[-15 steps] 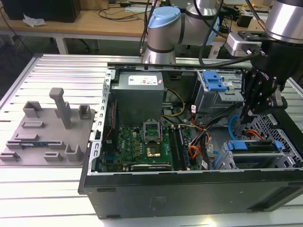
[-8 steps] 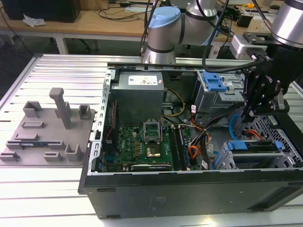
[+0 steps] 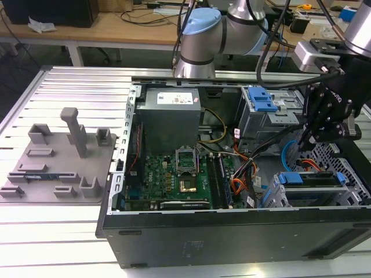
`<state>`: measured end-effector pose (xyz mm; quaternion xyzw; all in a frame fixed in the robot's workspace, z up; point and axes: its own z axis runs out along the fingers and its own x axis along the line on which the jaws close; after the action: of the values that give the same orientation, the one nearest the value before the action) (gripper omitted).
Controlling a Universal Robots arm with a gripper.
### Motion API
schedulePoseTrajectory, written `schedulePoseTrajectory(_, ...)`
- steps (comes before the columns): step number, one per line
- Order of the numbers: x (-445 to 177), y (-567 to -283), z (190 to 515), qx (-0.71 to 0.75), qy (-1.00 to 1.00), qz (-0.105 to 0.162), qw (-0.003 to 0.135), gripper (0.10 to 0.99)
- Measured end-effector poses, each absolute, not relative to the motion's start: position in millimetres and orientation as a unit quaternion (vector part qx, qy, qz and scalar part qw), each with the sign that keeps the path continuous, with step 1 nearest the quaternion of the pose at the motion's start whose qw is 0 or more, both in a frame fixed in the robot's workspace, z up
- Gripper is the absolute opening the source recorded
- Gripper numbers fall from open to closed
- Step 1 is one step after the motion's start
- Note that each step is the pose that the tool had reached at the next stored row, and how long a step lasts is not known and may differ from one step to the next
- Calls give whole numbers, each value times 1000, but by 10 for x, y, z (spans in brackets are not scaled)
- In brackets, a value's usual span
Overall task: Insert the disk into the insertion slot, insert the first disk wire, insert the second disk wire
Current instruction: 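Insert the second disk wire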
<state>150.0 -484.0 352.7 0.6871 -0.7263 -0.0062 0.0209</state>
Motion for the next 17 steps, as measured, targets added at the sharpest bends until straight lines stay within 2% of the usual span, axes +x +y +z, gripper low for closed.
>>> schedulePoseTrajectory(3, 1500, -4841, 3527, 687, -726, -4, 23, 161)
schedulePoseTrajectory(7, 1504, -4841, 3527, 687, -726, 2, 34, 161)
schedulePoseTrajectory(10, 1568, -4842, 3527, 688, -724, -10, 47, 161)
schedulePoseTrajectory(15, 1568, -4842, 3527, 689, -724, -10, 47, 161)
schedulePoseTrajectory(17, 1547, -4846, 3526, 689, -724, 3, 32, 161)
